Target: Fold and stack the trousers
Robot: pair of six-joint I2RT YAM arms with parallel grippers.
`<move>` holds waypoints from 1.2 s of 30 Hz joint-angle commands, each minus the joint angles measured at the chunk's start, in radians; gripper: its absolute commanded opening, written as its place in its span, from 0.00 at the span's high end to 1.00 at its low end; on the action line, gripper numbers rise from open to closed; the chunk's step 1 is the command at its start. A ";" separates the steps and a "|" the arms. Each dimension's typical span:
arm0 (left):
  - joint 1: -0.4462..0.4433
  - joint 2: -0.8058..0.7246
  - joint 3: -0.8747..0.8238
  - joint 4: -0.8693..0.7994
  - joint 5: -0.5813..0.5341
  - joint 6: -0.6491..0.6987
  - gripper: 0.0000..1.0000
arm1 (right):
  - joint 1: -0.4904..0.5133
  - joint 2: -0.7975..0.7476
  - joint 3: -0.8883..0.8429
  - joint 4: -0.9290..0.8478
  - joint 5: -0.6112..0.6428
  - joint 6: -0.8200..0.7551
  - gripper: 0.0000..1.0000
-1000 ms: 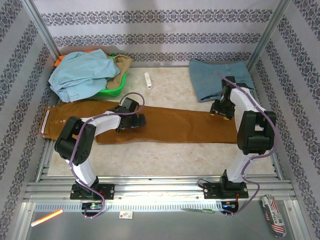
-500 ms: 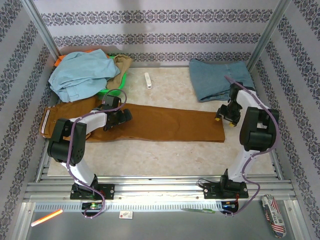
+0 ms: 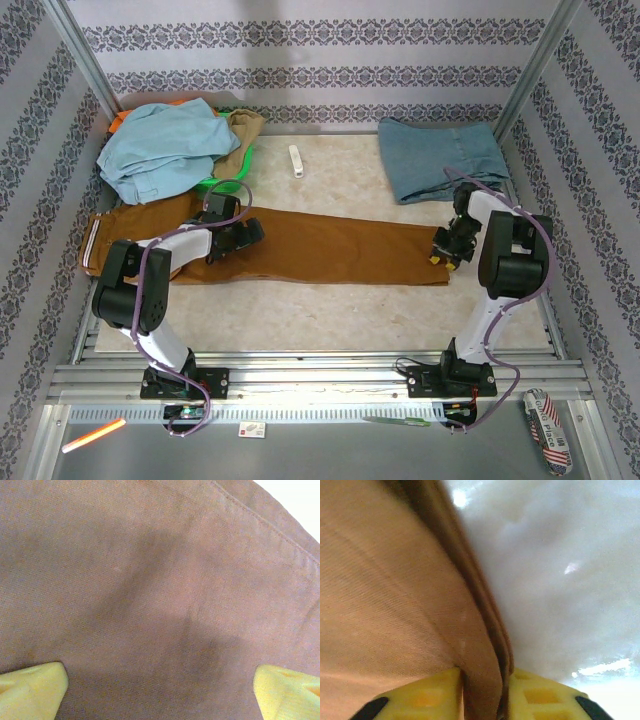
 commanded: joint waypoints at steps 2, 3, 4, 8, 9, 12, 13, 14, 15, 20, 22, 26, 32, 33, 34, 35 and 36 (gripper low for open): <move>0.010 0.021 -0.048 -0.067 0.046 -0.020 0.03 | 0.037 0.031 -0.059 0.089 -0.147 0.034 0.93; 0.009 0.018 -0.052 -0.063 0.049 -0.020 0.03 | 0.037 0.012 -0.064 0.096 -0.149 0.043 0.98; 0.010 0.018 -0.056 -0.056 0.053 -0.024 0.03 | 0.034 -0.010 -0.070 0.106 -0.156 0.055 1.00; 0.007 0.021 -0.083 -0.022 0.077 -0.040 0.04 | 0.021 -0.093 -0.072 0.109 -0.167 0.082 1.00; 0.006 0.021 -0.091 -0.017 0.078 -0.043 0.04 | 0.016 -0.123 -0.069 0.103 -0.154 0.090 1.00; -0.013 0.014 -0.117 0.021 0.086 -0.057 0.04 | -0.012 -0.211 -0.060 0.093 -0.127 0.101 1.00; -0.027 0.015 -0.117 0.027 0.084 -0.065 0.04 | -0.025 -0.235 -0.050 0.081 -0.119 0.101 1.00; -0.043 0.019 -0.114 0.026 0.081 -0.070 0.04 | -0.035 -0.253 -0.042 0.072 -0.115 0.100 1.00; -0.062 0.023 -0.110 0.026 0.074 -0.078 0.04 | -0.046 -0.276 -0.033 0.064 -0.112 0.097 1.00; -0.201 0.065 -0.078 0.064 0.039 -0.163 0.05 | -0.094 -0.347 0.015 0.040 -0.142 0.088 1.00; -0.280 0.098 -0.043 0.077 0.016 -0.214 0.05 | -0.096 -0.367 0.050 0.023 -0.143 0.088 1.00; -0.421 0.171 0.036 0.110 -0.029 -0.307 0.06 | -0.097 -0.379 0.145 -0.012 -0.170 0.085 1.00; -0.607 0.278 0.211 0.059 -0.090 -0.346 0.05 | -0.036 -0.368 0.278 -0.066 -0.214 0.074 1.00; -0.618 0.290 0.230 0.046 -0.089 -0.343 0.05 | -0.018 -0.360 0.311 -0.090 -0.211 0.057 1.00; -0.622 0.294 0.238 0.036 -0.089 -0.343 0.05 | -0.001 -0.356 0.340 -0.113 -0.202 0.046 1.00; -0.621 0.292 0.233 0.041 -0.088 -0.344 0.04 | 0.013 -0.356 0.355 -0.122 -0.202 0.042 1.00; -0.618 0.282 0.222 0.049 -0.089 -0.343 0.03 | 0.029 -0.360 0.365 -0.123 -0.210 0.046 1.00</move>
